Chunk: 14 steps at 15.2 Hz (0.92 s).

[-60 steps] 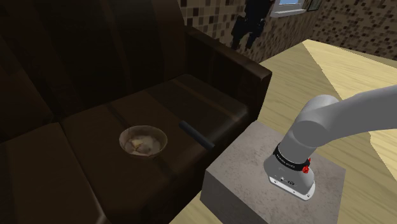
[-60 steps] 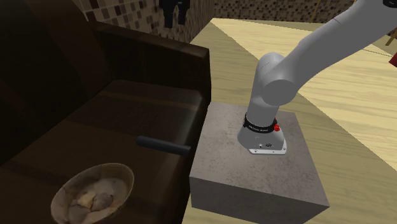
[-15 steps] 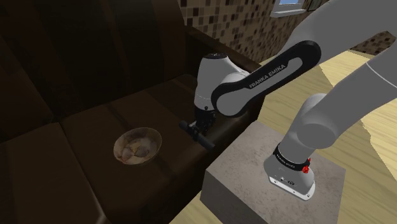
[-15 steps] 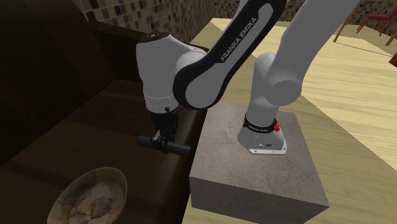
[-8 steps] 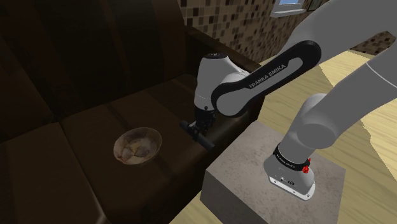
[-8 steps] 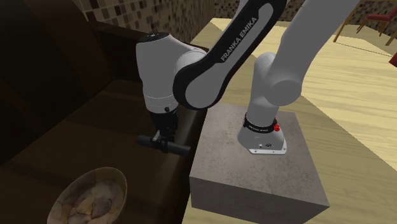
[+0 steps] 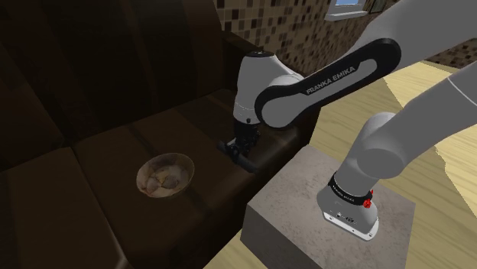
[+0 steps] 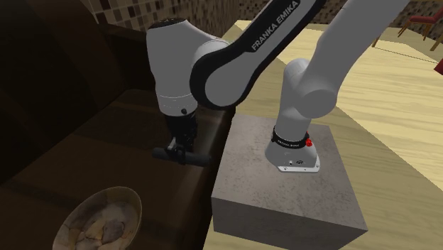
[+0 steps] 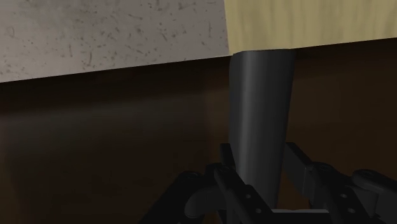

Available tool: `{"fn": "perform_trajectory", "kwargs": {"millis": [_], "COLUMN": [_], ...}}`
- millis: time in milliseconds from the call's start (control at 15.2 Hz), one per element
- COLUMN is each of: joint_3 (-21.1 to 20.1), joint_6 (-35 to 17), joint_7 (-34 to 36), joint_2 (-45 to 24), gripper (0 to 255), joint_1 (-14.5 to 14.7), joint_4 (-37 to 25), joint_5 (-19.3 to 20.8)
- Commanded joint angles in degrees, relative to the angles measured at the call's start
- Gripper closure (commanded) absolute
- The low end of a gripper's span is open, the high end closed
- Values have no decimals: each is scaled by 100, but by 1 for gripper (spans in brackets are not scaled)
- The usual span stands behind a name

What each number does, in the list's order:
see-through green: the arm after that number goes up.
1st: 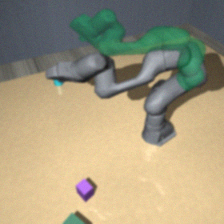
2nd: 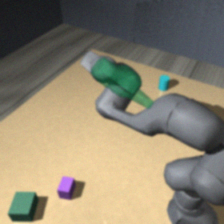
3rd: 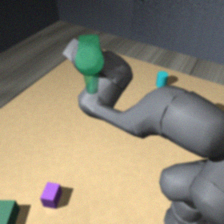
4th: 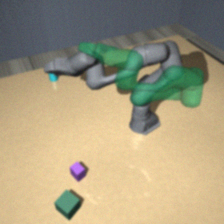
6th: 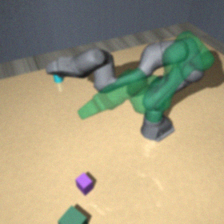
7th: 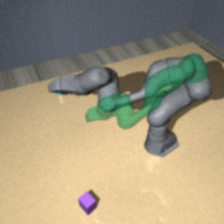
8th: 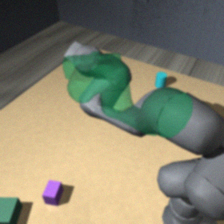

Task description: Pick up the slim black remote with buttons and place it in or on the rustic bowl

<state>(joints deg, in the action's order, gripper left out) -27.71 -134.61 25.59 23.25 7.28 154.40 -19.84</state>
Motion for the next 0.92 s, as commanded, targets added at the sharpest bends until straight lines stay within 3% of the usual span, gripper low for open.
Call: {"fn": "perform_trajectory", "kwargs": {"millis": [0,858], "joint_3": [43,310], "joint_6": [202,1421], "joint_7": [-1,44], "joint_2": [155,783], "gripper": [255,255], "joint_1": [22,25], "joint_4": [-46,-643], "joint_5": [-7,118]}}
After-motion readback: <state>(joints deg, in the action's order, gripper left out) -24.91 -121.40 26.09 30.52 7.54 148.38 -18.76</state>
